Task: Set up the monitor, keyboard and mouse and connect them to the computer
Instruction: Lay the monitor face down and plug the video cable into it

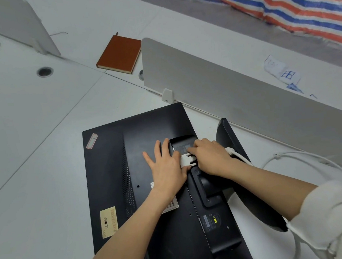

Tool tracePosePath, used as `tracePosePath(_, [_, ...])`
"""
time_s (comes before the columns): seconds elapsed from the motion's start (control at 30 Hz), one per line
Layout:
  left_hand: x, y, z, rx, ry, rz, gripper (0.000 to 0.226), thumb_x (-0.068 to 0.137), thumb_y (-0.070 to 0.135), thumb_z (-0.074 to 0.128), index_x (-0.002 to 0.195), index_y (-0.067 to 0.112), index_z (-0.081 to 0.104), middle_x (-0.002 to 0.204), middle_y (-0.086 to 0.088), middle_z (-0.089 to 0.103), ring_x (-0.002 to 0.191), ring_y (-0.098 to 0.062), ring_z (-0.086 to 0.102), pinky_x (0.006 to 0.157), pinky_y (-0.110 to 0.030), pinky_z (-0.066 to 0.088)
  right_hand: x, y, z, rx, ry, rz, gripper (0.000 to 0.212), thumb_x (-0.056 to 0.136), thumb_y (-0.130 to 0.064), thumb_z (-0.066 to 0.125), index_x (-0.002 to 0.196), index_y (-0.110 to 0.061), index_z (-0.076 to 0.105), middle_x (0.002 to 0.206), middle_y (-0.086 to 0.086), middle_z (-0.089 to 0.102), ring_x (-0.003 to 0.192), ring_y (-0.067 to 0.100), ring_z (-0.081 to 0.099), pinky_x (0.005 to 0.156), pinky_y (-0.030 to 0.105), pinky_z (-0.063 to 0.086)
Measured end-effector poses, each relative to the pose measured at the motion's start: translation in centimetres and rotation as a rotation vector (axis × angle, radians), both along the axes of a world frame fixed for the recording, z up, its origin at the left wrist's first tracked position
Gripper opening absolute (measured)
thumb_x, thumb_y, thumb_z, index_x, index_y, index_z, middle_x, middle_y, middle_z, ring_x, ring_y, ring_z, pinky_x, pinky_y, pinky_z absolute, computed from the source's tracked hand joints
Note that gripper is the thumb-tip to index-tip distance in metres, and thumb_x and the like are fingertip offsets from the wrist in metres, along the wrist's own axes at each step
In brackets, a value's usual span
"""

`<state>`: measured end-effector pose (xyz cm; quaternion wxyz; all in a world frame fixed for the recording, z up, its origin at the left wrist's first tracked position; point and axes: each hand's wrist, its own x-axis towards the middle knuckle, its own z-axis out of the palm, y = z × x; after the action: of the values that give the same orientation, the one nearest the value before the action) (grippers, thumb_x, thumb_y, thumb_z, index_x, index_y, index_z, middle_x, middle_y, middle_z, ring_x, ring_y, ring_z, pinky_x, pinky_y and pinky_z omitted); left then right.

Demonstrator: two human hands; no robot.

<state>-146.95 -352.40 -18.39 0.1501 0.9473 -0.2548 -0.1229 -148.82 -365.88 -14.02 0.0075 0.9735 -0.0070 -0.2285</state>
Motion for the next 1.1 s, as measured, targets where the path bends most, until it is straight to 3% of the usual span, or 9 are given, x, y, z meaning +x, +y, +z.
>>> tracePosePath(0.13, [0.1, 0.0, -0.4, -0.006, -0.010, -0.001, 0.041, 0.085, 0.042, 0.061, 0.115, 0.014, 0.059, 0.155, -0.012, 0.016, 0.144, -0.033, 0.002, 0.107, -0.066, -0.001, 1.2, -0.3, -0.2, 0.175, -0.093, -0.196, 0.018, 0.086, -0.005, 0.046, 0.100, -0.012, 0.057, 0.108, 0.007, 0.059, 0.100, 0.028, 0.053, 0.070, 0.031, 0.036])
tracePosePath(0.23, [0.0, 0.1, -0.8, -0.028, -0.026, 0.001, 0.037, 0.070, 0.038, 0.077, 0.093, 0.011, 0.067, 0.143, -0.019, 0.040, 0.137, -0.043, 0.027, 0.100, -0.073, 0.013, 2.2, -0.6, -0.7, 0.234, 0.010, -0.175, 0.012, 0.088, -0.007, 0.046, 0.084, -0.017, 0.051, 0.104, 0.006, 0.060, 0.099, 0.026, 0.054, 0.071, 0.030, 0.037])
tracePosePath(0.33, [0.1, 0.1, -0.8, -0.011, -0.060, 0.008, 0.038, 0.057, 0.036, 0.085, 0.080, 0.012, 0.067, 0.131, -0.021, 0.053, 0.126, -0.046, 0.043, 0.091, -0.076, 0.024, 2.7, -0.8, -0.7, 0.203, 0.033, -0.103, 0.012, 0.090, -0.009, 0.047, 0.084, -0.018, 0.053, 0.096, 0.001, 0.055, 0.100, 0.023, 0.050, 0.073, 0.029, 0.033])
tracePosePath(0.4, [0.1, 0.0, -1.0, -0.015, -0.091, 0.015, 0.038, 0.056, 0.036, 0.086, 0.079, 0.013, 0.068, 0.130, -0.021, 0.054, 0.125, -0.046, 0.044, 0.090, -0.076, 0.026, 2.6, -0.9, -0.8, 0.132, 0.007, -0.014, 0.013, 0.091, -0.010, 0.047, 0.095, -0.017, 0.058, 0.101, 0.001, 0.053, 0.104, 0.023, 0.047, 0.077, 0.030, 0.032])
tracePosePath(0.6, [0.1, 0.0, -1.4, -0.044, -0.080, 0.025, 0.037, 0.066, 0.036, 0.081, 0.089, 0.010, 0.068, 0.138, -0.020, 0.047, 0.133, -0.045, 0.034, 0.096, -0.075, 0.018, 2.4, -0.8, -1.0, -0.003, -0.022, 0.137, 0.026, 0.089, -0.011, 0.047, 0.113, -0.017, 0.057, 0.115, 0.003, 0.052, 0.112, 0.023, 0.044, 0.084, 0.031, 0.034])
tracePosePath(0.73, [0.0, 0.0, -1.3, -0.057, -0.081, 0.010, 0.038, 0.077, 0.037, 0.071, 0.102, 0.009, 0.065, 0.148, -0.018, 0.034, 0.140, -0.042, 0.019, 0.103, -0.072, 0.006, 2.8, -1.1, -0.3, 0.075, -0.003, 0.026, 0.017, 0.092, -0.018, 0.049, 0.107, -0.013, 0.055, 0.108, 0.006, 0.059, 0.103, 0.025, 0.050, 0.073, 0.030, 0.031])
tracePosePath(0.87, [0.0, 0.0, -0.9, -0.036, -0.066, -0.007, 0.042, 0.086, 0.041, 0.061, 0.116, 0.012, 0.059, 0.155, -0.013, 0.019, 0.144, -0.036, 0.004, 0.106, -0.068, -0.001, 3.0, -1.1, -0.6, 0.073, -0.003, 0.040, 0.012, 0.092, -0.018, 0.049, 0.099, -0.017, 0.059, 0.108, 0.003, 0.057, 0.105, 0.024, 0.049, 0.074, 0.029, 0.029])
tracePosePath(1.1, [0.0, 0.0, -0.7, -0.050, -0.064, -0.002, 0.040, 0.085, 0.039, 0.062, 0.113, 0.011, 0.060, 0.154, -0.013, 0.020, 0.144, -0.036, 0.005, 0.106, -0.068, -0.002, 2.4, -1.2, -1.1, -0.029, -0.041, 0.159, 0.023, 0.093, -0.020, 0.047, 0.115, -0.017, 0.053, 0.117, 0.003, 0.051, 0.111, 0.023, 0.045, 0.084, 0.033, 0.035])
